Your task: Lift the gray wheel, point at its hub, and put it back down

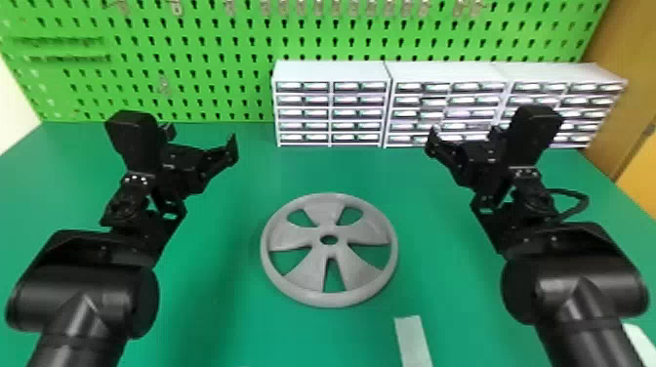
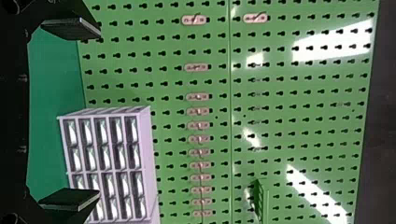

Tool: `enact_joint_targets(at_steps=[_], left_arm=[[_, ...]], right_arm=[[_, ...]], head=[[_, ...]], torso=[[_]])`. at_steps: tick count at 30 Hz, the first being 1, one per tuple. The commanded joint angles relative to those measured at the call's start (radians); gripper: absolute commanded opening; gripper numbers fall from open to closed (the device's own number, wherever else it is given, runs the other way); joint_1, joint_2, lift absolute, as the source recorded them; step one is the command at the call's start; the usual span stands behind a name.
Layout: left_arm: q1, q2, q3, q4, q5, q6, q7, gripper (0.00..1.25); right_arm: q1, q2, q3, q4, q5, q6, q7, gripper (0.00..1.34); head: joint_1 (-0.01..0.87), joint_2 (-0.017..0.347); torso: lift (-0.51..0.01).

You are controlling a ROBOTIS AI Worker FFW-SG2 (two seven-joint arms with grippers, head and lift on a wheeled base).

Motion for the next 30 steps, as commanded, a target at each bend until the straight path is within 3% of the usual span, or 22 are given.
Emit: enact_joint_targets(at_steps=[1,15,30], left_arm=[[-0.01,0.0,0.006,0.013,-0.006,0.001,-0.033,1.16],[-0.03,-0.02,0.016,0.013,-0.058,-0.016,-0.032,1.16],[-0.03,-0.022,0.012,0.003,-0.078,-0.022,-0.03,1.16]], right_arm=[[0.002,0.002,-0.004,-0.001,0.0,0.0,0.0,1.28],[0.003,0.002,-0.003,-0.001,-0.017,0.0,0.0,1.28],[0.005,0.002,-0.001,-0.001,-0.022,0.006,0.0,1.28]], head=[[0.692,0.048],[0.692,0.048],[0.692,0.048]], torso=[[-0.088],[-0.088],[-0.088]])
